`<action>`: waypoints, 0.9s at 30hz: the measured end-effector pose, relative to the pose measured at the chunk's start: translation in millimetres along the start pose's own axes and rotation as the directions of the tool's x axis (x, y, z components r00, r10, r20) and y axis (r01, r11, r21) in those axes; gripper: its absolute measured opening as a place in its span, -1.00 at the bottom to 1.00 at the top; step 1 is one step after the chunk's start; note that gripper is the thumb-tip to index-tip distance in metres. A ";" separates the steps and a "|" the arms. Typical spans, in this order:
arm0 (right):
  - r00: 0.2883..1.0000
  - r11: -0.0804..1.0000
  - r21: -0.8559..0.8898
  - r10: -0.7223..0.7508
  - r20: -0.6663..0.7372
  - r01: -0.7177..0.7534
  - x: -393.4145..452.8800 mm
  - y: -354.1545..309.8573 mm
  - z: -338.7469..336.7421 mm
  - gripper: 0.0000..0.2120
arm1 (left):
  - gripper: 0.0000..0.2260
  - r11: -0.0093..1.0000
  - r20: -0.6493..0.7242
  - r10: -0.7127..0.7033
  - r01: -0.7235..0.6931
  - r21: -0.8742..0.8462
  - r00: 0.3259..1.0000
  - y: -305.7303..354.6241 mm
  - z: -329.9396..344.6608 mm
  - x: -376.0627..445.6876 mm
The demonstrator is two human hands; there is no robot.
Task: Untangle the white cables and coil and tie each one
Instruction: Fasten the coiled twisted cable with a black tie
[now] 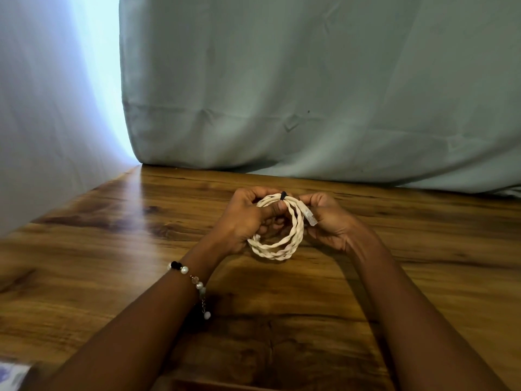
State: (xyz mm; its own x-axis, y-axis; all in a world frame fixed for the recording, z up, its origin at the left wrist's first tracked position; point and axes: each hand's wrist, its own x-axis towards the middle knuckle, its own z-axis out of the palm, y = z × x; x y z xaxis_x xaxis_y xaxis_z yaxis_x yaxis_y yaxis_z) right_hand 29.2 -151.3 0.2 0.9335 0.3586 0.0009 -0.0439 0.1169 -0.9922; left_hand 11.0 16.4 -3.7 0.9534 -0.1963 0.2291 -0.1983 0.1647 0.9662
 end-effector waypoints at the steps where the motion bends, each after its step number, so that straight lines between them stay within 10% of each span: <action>1: 1.000 1.000 0.009 -0.011 -0.025 0.011 0.4 -1.3 -1.7 -0.75 | -0.78 1.000 0.006 0.000 0.000 0.028 1.000 -0.5 -1.0 0.8; 17: 0.893 0.920 -0.327 -0.321 -0.316 0.215 2.2 -14.9 3.1 -0.77 | -0.85 0.966 0.063 0.002 -0.018 0.258 0.998 6.5 1.0 1.8; 27: 0.830 0.720 -0.630 -0.518 -0.208 0.291 -3.2 -20.5 1.2 -0.78 | -0.84 0.861 -0.017 0.124 -0.100 0.499 0.992 0.0 -2.7 2.6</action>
State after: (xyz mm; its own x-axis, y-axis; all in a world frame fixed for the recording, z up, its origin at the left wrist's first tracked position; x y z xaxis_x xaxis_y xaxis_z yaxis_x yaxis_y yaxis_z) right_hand 26.6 -153.8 20.7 0.8715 0.0445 0.4884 0.4644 -0.3948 -0.7928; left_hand 14.1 18.5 -3.4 0.9250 -0.1583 0.3455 -0.3791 -0.3210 0.8679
